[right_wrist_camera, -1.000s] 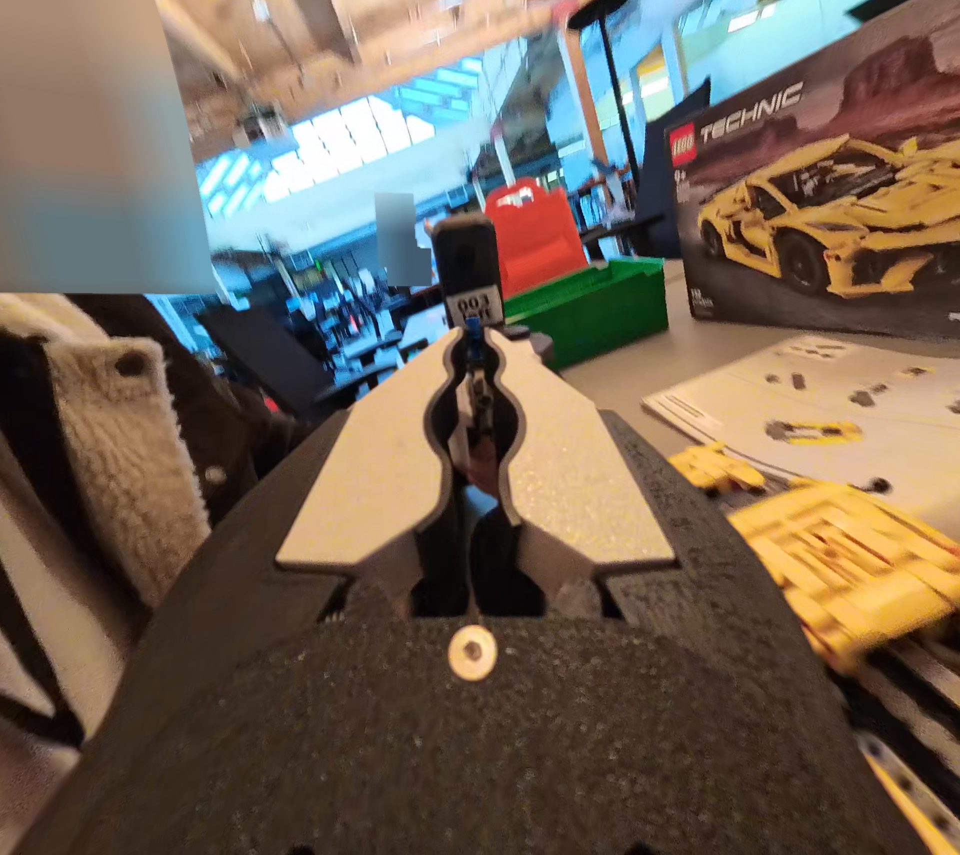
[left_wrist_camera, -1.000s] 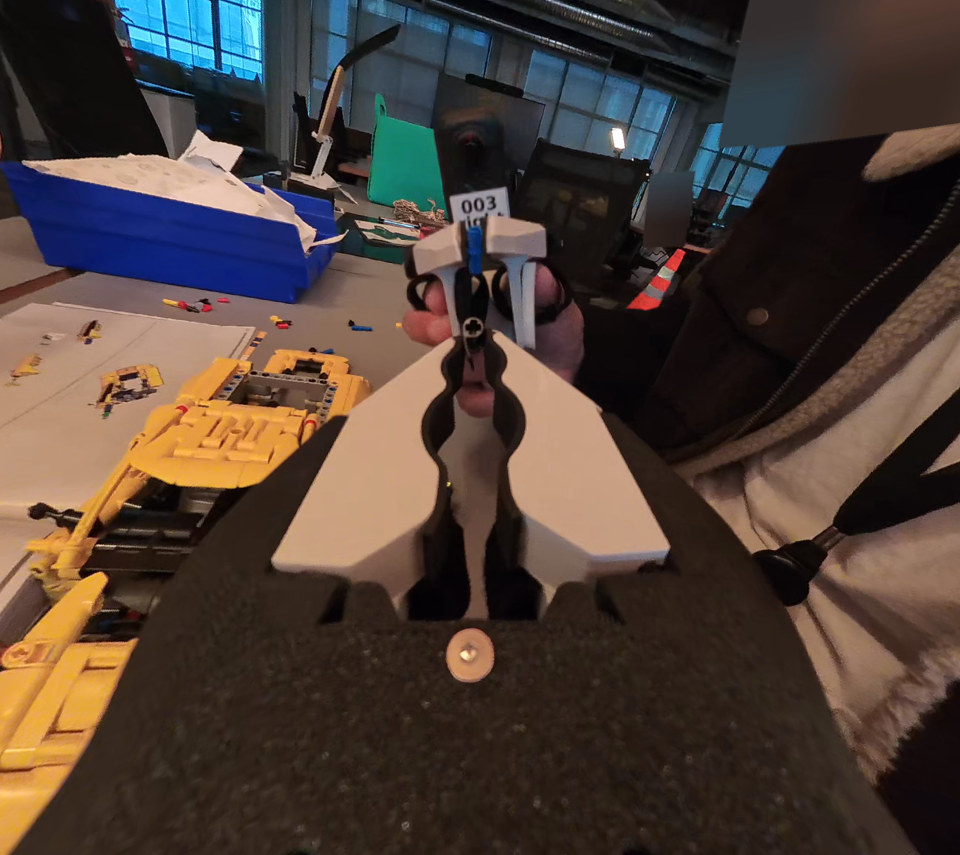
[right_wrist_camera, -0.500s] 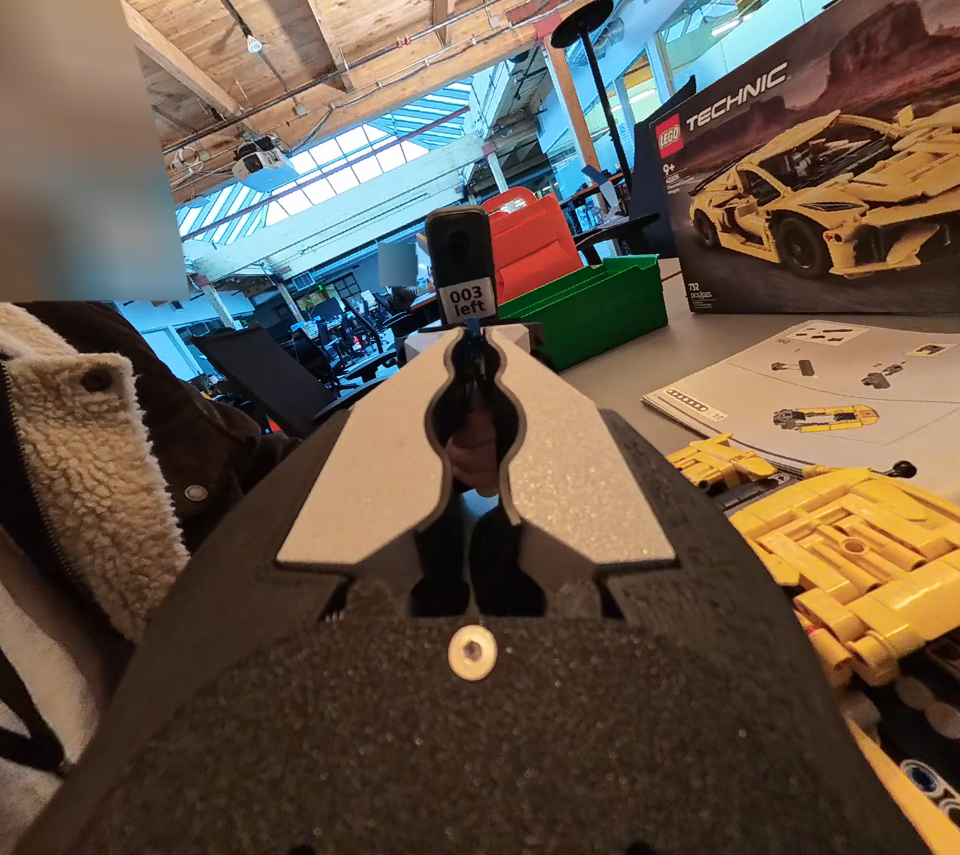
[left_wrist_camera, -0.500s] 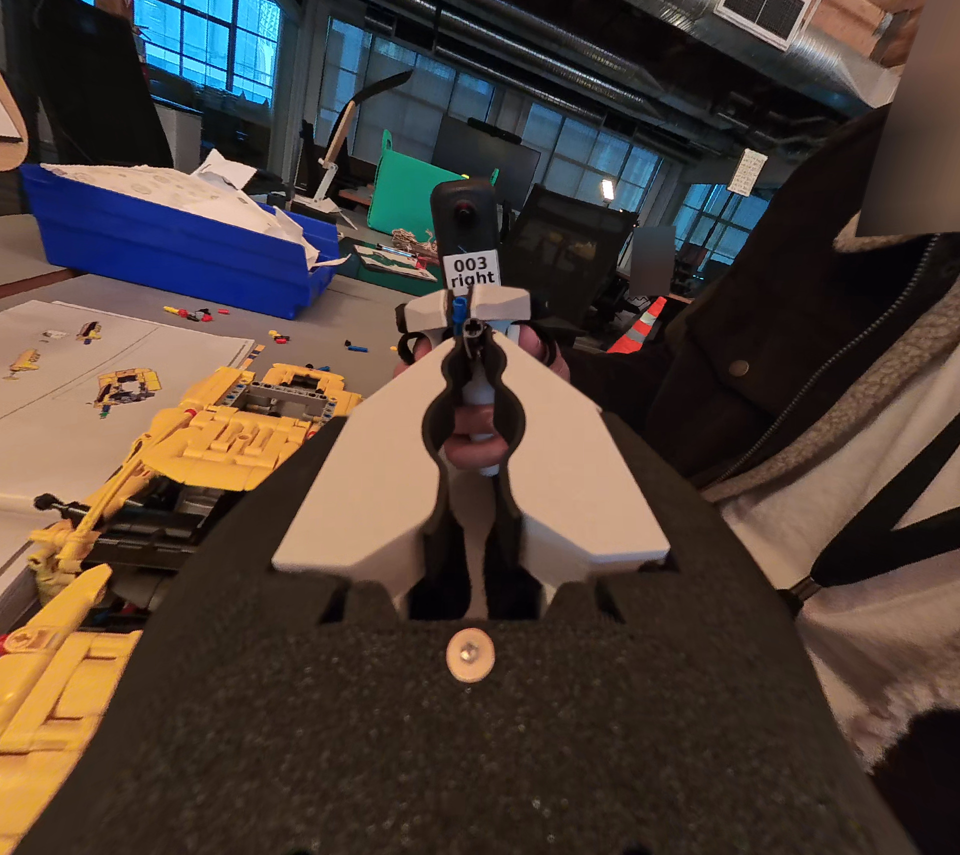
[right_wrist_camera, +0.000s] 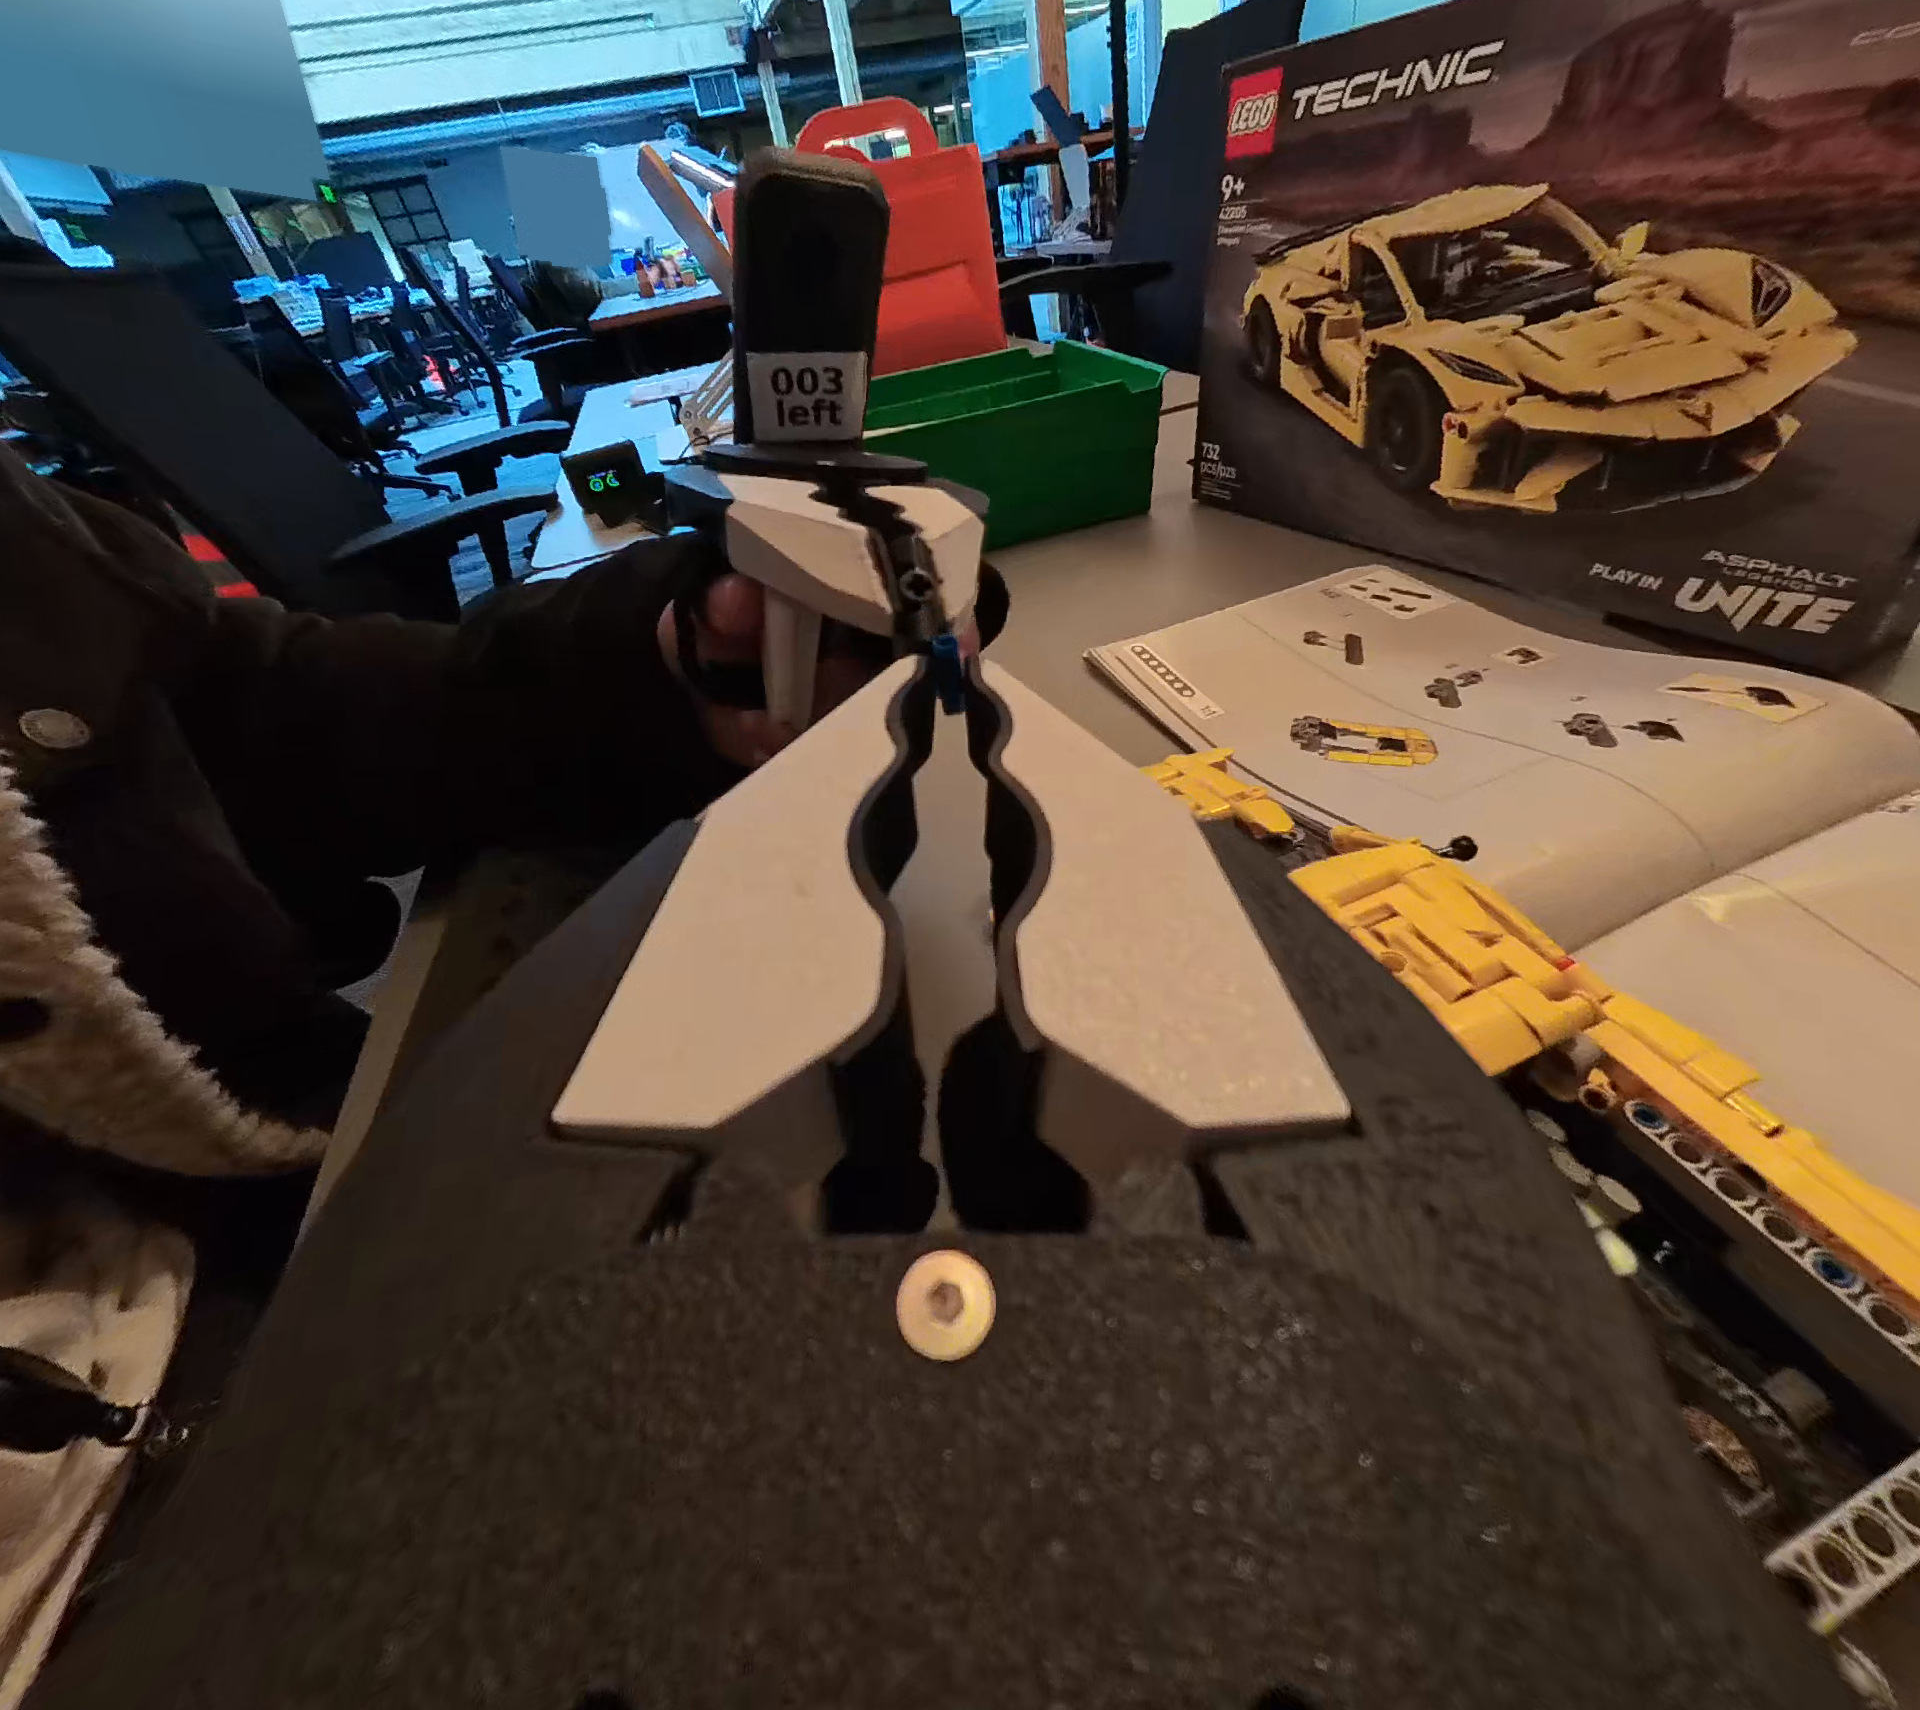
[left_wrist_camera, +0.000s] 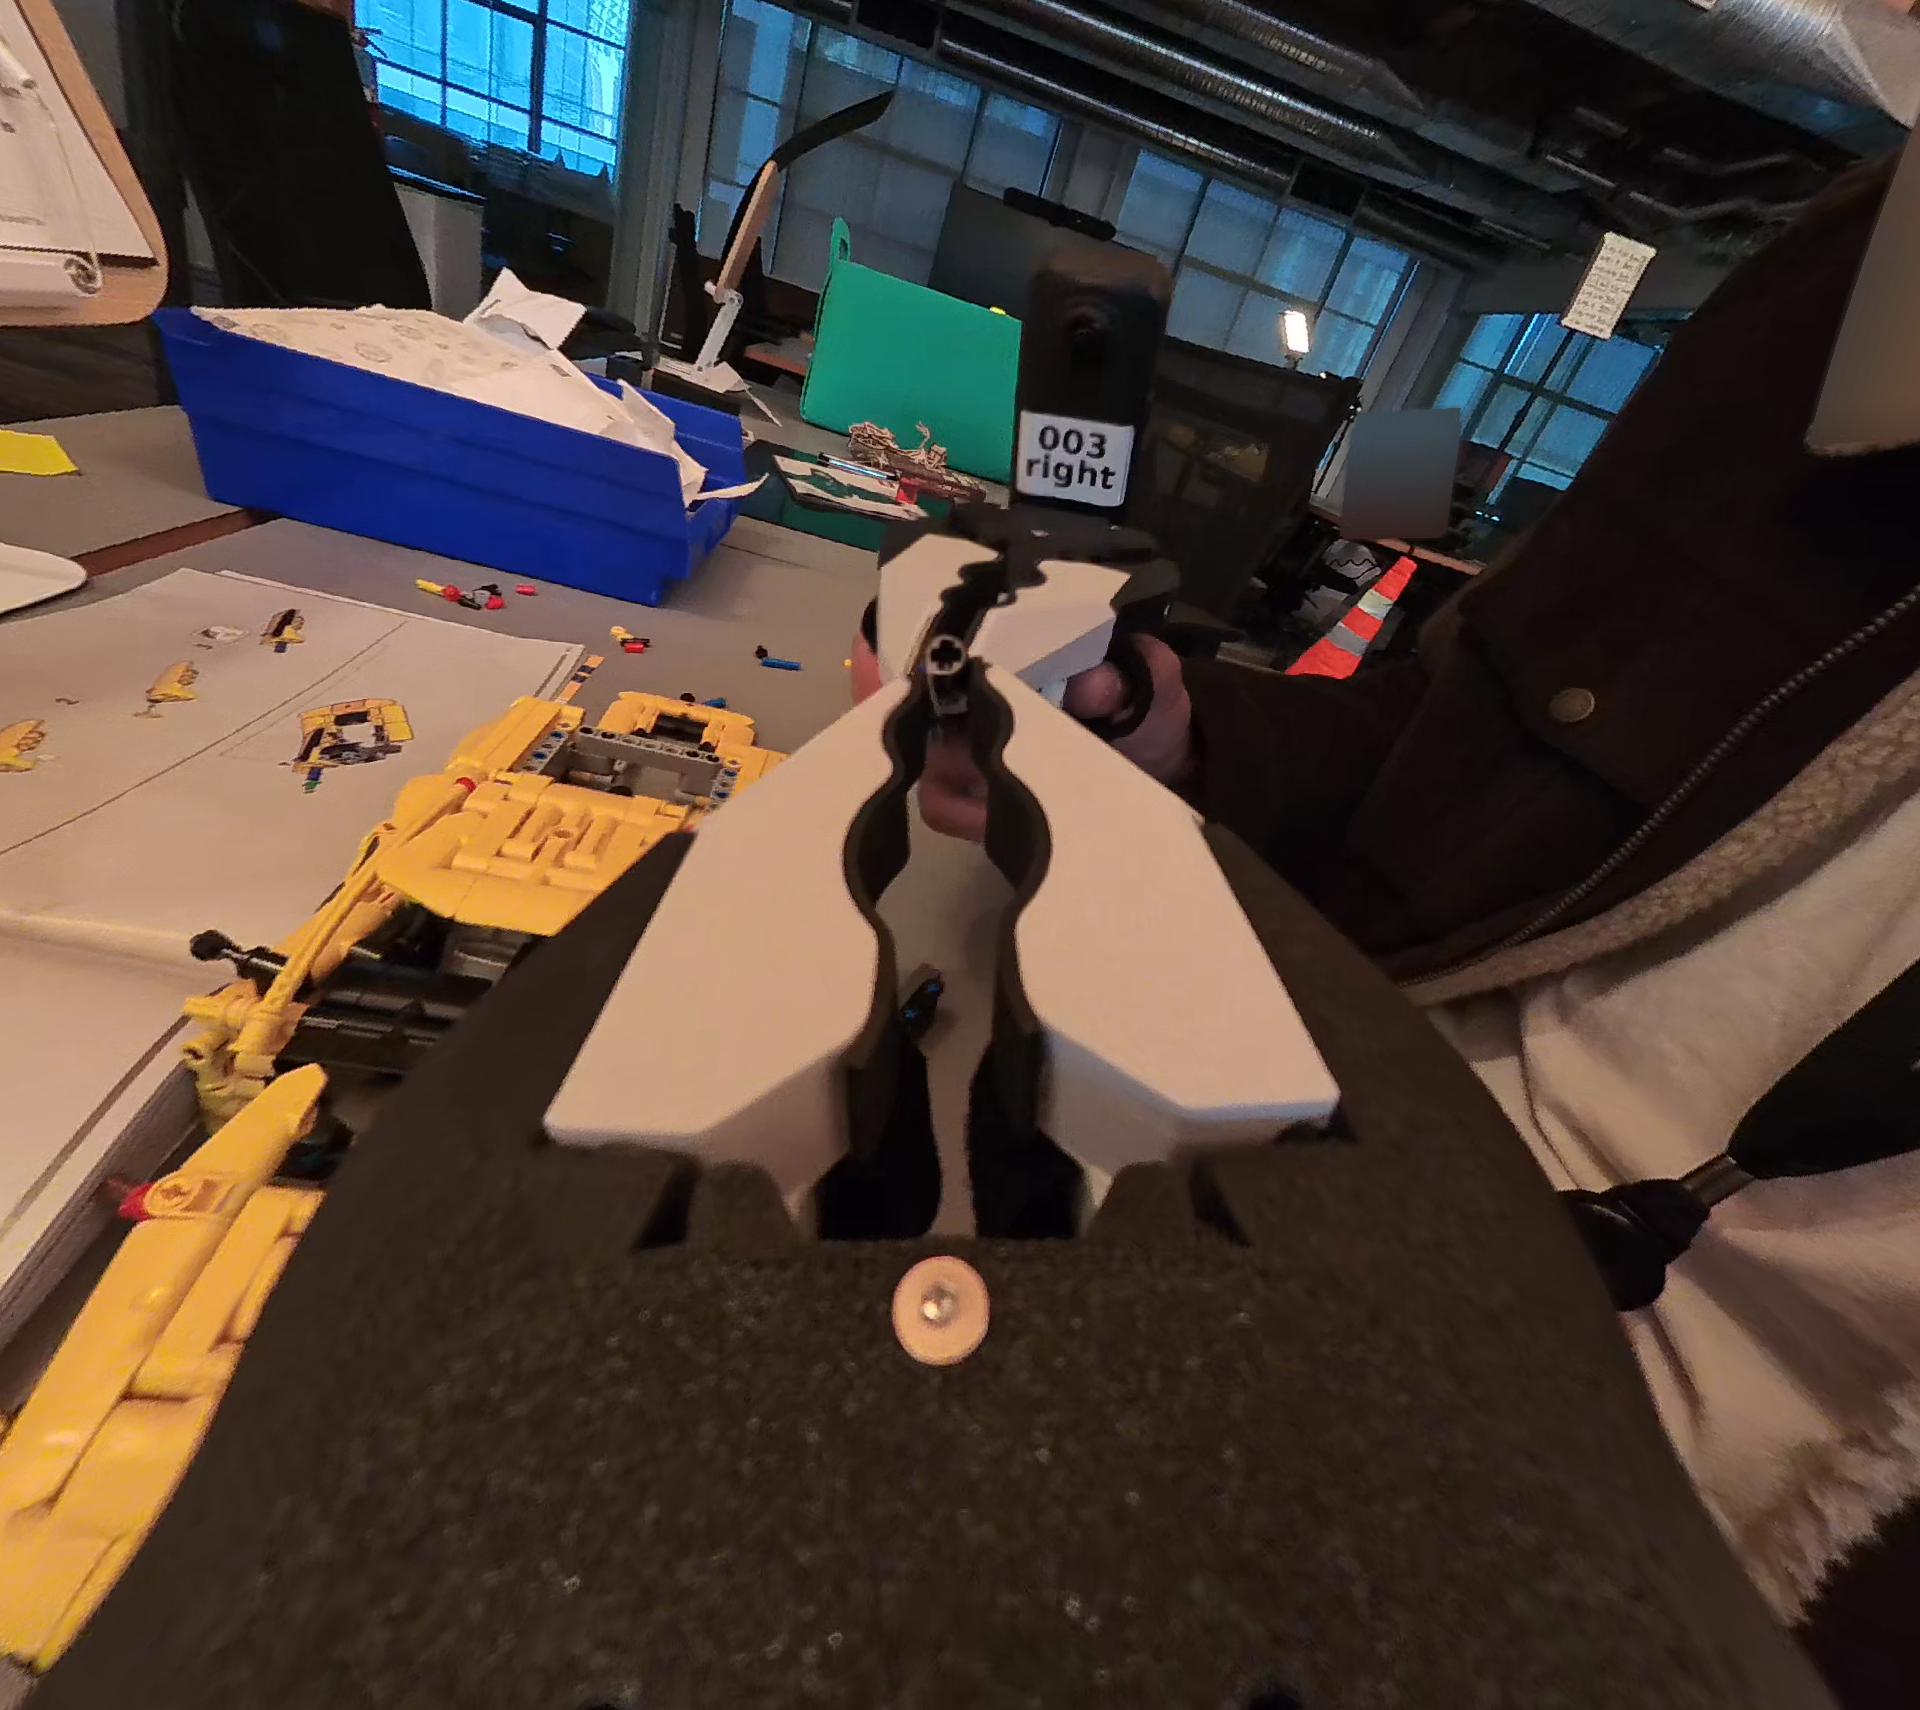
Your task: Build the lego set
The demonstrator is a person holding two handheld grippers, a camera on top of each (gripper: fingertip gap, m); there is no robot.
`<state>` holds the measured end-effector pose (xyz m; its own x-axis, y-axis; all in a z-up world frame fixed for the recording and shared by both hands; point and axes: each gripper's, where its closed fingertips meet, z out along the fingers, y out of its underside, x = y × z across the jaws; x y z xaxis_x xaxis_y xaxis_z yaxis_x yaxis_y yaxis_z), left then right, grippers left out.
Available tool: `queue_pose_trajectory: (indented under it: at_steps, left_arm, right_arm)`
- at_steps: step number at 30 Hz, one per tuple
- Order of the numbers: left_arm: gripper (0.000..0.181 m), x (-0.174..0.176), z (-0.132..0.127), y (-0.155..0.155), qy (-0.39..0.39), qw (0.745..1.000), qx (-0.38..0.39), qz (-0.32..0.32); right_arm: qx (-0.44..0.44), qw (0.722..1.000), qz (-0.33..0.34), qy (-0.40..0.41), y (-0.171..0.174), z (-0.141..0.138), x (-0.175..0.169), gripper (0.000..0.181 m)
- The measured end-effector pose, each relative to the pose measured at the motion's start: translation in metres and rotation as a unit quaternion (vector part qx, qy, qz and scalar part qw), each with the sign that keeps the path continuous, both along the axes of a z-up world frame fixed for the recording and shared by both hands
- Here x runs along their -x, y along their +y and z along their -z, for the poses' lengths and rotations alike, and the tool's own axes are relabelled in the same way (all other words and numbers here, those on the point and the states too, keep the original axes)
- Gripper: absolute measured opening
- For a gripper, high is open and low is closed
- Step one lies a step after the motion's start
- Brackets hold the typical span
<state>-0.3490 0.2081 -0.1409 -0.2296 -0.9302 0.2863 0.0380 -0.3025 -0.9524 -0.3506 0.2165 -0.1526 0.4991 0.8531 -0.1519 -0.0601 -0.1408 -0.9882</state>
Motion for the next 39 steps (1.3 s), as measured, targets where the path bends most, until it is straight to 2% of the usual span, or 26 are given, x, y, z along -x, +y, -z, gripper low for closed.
queue_pose_trajectory:
  at_steps: [10,16,23,28,32,39]
  left_arm:
    - [0.006,0.001,-0.003,0.004,-0.006,1.0,0.002,-0.011]
    - [0.006,-0.002,0.002,-0.002,0.006,1.0,-0.007,-0.001]
    - [0.006,-0.003,0.006,-0.002,0.019,1.0,-0.009,-0.002]
    - [0.006,0.005,-0.008,0.007,-0.017,1.0,0.012,-0.011]
    - [0.006,0.004,-0.006,-0.002,-0.017,1.0,-0.015,0.002]
    - [0.006,0.004,-0.008,-0.011,-0.027,0.999,-0.03,0.017]
  right_arm:
    - [0.044,0.997,-0.032,0.055,-0.002,-0.002,-0.001,0.004]
    - [0.026,0.999,-0.02,0.005,-0.002,0.007,0.005,0.005]
    - [0.046,0.998,-0.028,0.016,-0.002,0.011,0.005,0.005]
    - [0.042,0.997,-0.029,0.065,-0.002,-0.006,-0.006,0.004]
    - [0.028,0.994,-0.052,0.092,-0.009,-0.022,-0.005,0.003]
    - [0.045,0.989,-0.078,0.116,-0.012,-0.024,0.004,0.003]
